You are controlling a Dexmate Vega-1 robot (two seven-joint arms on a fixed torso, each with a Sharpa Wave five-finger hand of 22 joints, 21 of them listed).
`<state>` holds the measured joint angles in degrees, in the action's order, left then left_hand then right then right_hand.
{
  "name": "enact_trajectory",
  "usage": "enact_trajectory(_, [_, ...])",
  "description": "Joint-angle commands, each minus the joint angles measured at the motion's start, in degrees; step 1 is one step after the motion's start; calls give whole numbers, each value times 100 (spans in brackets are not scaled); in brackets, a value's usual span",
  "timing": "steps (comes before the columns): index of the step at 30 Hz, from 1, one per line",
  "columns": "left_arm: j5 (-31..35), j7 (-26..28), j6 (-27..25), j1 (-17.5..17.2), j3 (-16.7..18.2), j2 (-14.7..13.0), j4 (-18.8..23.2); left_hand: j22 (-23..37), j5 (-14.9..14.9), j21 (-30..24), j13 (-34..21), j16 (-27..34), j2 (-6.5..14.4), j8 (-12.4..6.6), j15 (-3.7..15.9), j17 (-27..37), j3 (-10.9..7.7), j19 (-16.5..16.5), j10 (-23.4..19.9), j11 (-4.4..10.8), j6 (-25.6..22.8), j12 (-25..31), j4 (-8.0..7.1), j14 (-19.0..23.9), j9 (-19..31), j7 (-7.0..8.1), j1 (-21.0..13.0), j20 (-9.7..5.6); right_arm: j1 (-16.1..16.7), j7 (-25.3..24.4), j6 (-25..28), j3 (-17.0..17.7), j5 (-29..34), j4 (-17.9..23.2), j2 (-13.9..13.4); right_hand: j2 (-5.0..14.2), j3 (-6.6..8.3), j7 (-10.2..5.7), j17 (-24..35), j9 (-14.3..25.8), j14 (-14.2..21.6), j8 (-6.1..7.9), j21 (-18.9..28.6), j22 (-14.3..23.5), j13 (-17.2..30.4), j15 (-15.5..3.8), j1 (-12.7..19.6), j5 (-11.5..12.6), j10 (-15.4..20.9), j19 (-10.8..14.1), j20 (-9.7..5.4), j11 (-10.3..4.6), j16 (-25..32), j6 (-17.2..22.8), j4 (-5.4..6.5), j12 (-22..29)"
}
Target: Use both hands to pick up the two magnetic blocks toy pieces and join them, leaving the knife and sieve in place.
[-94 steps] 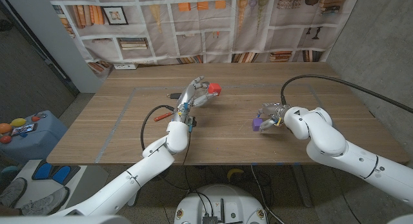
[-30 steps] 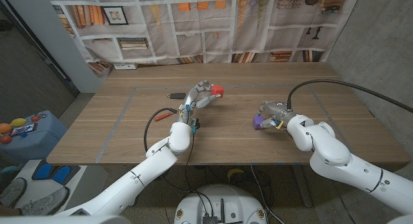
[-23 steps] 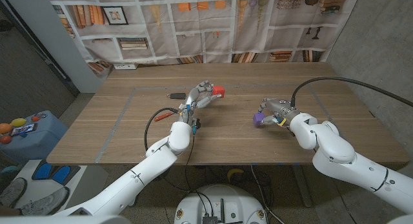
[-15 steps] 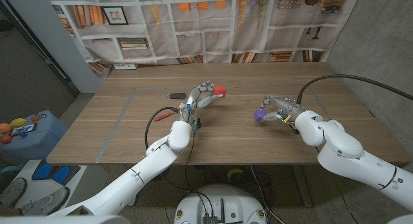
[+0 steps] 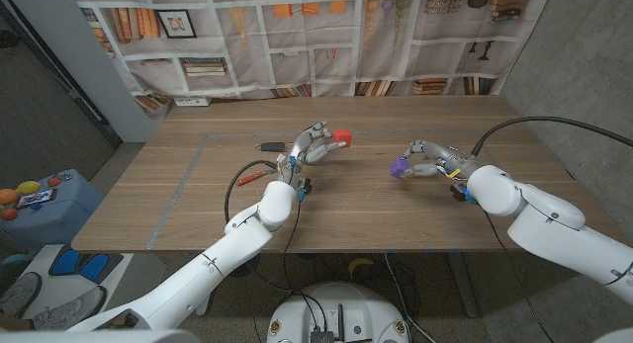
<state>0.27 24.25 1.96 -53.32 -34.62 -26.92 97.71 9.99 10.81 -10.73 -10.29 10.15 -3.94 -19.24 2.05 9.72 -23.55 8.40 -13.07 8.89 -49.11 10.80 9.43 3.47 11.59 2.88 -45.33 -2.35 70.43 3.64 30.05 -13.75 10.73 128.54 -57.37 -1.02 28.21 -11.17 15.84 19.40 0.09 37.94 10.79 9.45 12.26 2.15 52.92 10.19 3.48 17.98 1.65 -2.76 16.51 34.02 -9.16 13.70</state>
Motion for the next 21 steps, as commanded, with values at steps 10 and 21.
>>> enact_trajectory(10, [-629, -429, 355, -42, 121, 8, 38, 9, 42, -2, -10, 1, 377, 33, 136, 22, 35, -36, -5, 21, -309, 19, -6, -15, 16, 323, -318, -2, 401, -593, -1597, 782, -2409, -719, 201, 114, -50, -145, 44, 133, 9, 158, -3, 17, -1, 29, -5, 42, 74, 15, 15, 63, 17, 305, 25, 5])
enact_trajectory(21, [-1032, -754, 495, -53, 171, -15, 18, 7, 42, 7, -11, 0, 386, 68, 104, 22, 53, -90, 28, 16, -270, 15, -11, -48, 18, 326, -301, 13, 404, -556, -2389, 750, -3176, -1140, 404, 151, -66, -144, 54, 101, 16, 140, -10, 18, -1, 22, -15, 57, 91, -10, -17, 65, 24, 302, 33, 1])
